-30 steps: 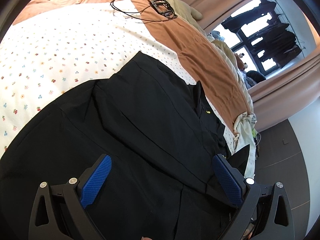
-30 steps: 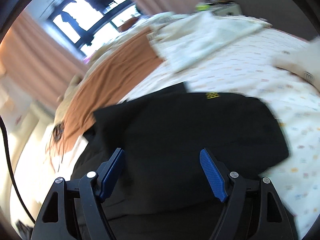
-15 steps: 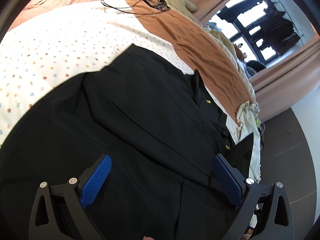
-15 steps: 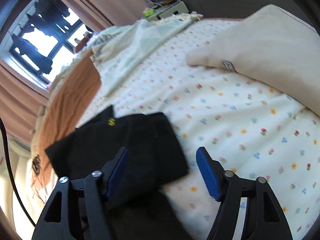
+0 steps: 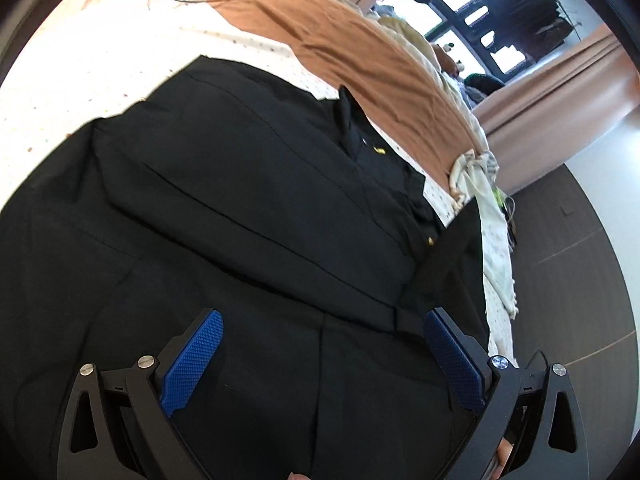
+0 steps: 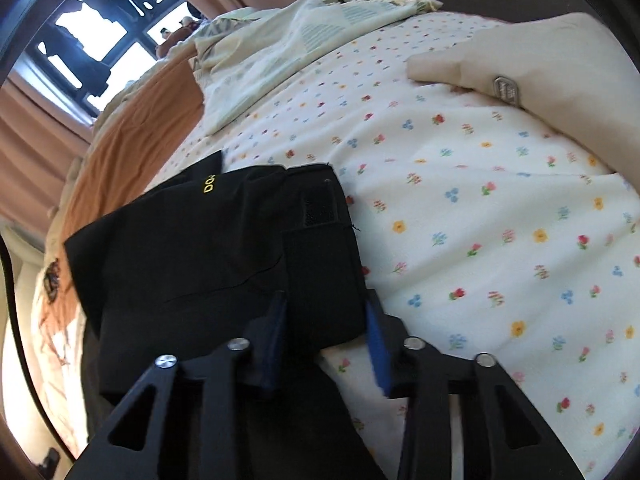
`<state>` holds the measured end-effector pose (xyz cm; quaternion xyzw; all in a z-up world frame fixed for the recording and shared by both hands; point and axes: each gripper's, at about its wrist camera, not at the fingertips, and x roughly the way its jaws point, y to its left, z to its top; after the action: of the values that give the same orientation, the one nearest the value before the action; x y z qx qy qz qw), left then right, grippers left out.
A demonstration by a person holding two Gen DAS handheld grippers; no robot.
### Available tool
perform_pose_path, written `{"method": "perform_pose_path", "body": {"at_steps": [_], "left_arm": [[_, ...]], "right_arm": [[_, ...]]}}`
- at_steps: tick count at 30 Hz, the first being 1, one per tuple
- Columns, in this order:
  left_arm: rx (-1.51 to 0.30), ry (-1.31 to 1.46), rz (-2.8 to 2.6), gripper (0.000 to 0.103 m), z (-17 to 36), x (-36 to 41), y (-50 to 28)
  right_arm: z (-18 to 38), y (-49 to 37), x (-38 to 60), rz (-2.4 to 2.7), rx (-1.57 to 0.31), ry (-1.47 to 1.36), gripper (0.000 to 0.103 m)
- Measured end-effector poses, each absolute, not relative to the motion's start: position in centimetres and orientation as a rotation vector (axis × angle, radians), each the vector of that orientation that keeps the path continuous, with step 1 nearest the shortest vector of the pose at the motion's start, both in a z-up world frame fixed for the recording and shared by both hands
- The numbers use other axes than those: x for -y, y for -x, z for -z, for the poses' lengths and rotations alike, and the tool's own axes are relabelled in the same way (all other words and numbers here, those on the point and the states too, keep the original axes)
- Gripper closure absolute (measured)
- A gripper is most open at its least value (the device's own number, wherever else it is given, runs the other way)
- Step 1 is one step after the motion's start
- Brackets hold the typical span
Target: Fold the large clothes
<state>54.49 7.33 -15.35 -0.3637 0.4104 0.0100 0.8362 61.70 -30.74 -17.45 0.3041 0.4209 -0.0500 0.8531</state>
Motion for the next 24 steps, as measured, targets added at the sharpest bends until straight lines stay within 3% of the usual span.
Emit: {"method": "perform_pose_path", "body": {"at_steps": [10, 24], "left_arm": [[-0.782, 0.859, -0.083, 0.002, 14.1, -11.6, -52.5], [-0.682, 0.937, -0.214, 0.002, 12.6, -19.0, -48.9]], "right_arm": [[11.7, -61.3, 25.3, -0.066, -0.749, -0.57, 0.081], [3.7, -61.0, 11.3, -0.286, -0.629, -0.363, 0.084]]}}
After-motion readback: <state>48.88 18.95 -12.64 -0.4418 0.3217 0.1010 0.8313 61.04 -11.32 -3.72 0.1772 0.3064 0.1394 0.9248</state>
